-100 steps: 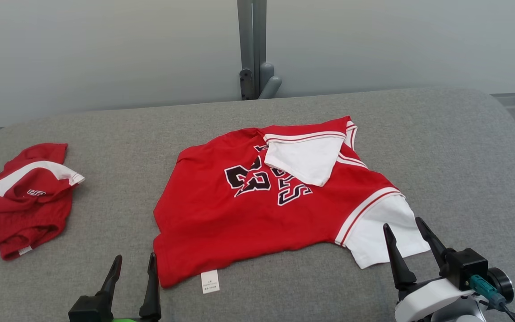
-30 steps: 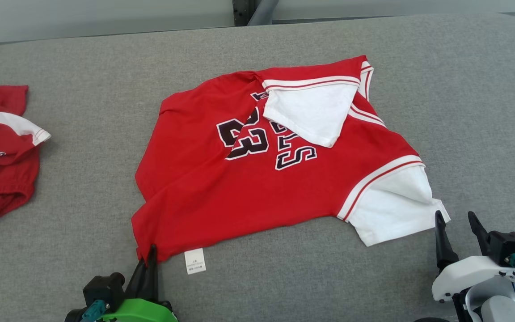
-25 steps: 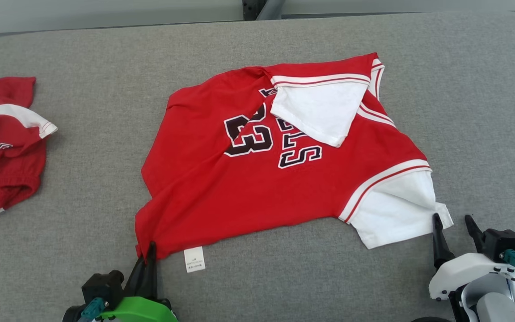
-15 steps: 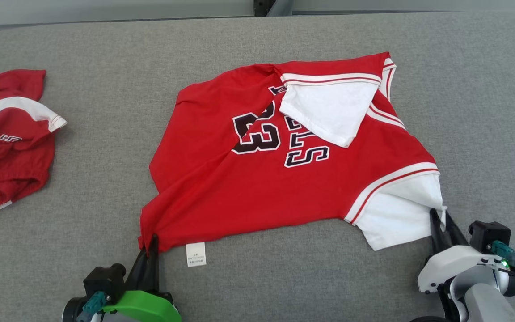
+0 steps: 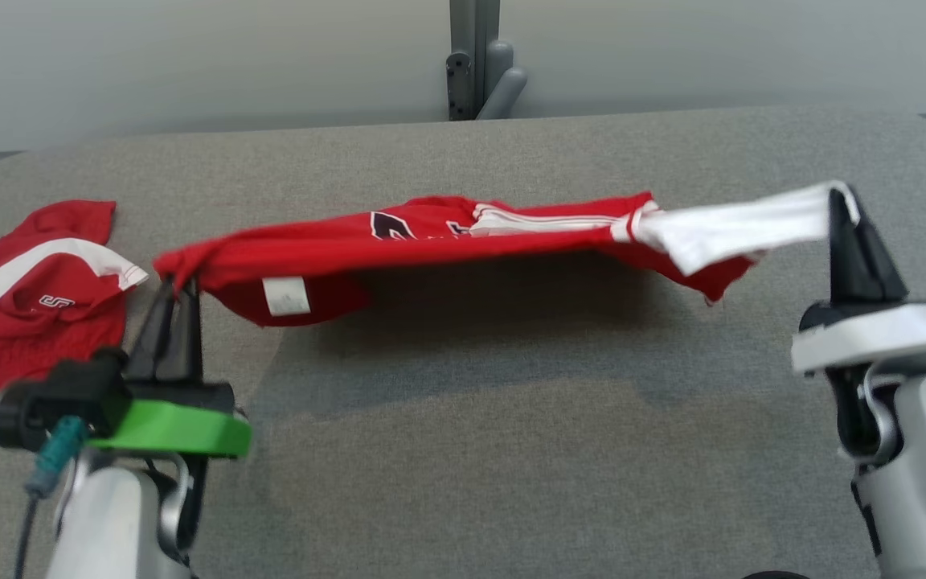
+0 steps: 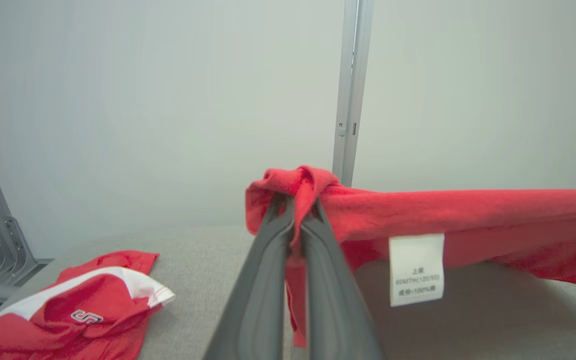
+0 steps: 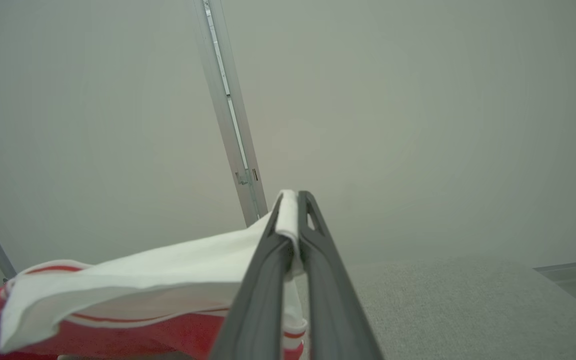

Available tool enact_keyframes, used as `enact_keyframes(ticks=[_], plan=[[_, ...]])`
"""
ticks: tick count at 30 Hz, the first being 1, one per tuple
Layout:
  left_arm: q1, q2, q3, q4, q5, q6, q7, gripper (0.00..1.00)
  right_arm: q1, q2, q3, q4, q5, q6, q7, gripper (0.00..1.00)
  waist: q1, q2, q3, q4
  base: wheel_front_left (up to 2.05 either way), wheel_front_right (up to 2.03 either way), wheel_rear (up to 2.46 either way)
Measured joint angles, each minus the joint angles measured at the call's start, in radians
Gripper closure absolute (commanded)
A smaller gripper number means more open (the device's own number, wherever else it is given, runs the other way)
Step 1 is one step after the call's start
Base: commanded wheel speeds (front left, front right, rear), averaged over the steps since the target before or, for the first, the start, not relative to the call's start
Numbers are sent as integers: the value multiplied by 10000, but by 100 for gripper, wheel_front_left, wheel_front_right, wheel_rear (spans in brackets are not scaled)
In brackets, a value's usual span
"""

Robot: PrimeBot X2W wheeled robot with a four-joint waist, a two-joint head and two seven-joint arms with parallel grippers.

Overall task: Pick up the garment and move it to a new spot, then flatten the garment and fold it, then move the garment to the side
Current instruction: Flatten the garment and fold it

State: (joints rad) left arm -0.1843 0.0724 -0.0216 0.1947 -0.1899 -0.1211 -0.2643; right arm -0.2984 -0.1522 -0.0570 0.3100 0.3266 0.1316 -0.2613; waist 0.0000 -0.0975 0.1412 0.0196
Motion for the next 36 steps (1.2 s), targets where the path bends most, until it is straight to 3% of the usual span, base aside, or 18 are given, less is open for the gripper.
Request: enact_keyframes(ticks=[7, 13, 16, 24, 28, 33, 36], plan=[[-2708, 1753, -487, -779, -29, -82, -4, 100, -2360, -907, 359, -1570, 809, 0, 0, 100, 0, 0, -590, -246, 0, 0, 0], [-4852, 3049, -1429, -581, -686, -104, 38, 100, -3847, -1697, 479, -1774, 1068, 0, 142, 100, 0, 0, -610, -338, 0, 0, 0], [-6220, 3559, -2092, -109, -997, -105, 677, 100, -4873, -2013, 545, -1689, 1076, 0, 602, 100, 0, 1, -249, -348, 0, 0, 0], [-9776, 3540, -3118, 1770, -830, -105, 1034, 100, -8452, -2224, 980, 19, 52, 0, 1101, 100, 0, 2, 1316, -369, 0, 0, 0], [-11908, 3444, -3275, 2940, -318, -104, 619, 100, -10708, -2522, 1139, 1216, -1361, 0, 702, 100, 2, 3, 2464, -401, 0, 0, 0], [-13979, 3227, -3394, 3881, 222, -29, 134, 100, -13124, -2460, 355, 2105, -2546, 0, 146, 100, 4, 3, 3783, -507, 0, 0, 0], [-14243, 3122, -3515, 4309, 211, -38, 44, 100, -13363, -2359, 165, 2537, -2727, 0, 42, 100, 3, 3, 4410, -597, 0, 0, 0]])
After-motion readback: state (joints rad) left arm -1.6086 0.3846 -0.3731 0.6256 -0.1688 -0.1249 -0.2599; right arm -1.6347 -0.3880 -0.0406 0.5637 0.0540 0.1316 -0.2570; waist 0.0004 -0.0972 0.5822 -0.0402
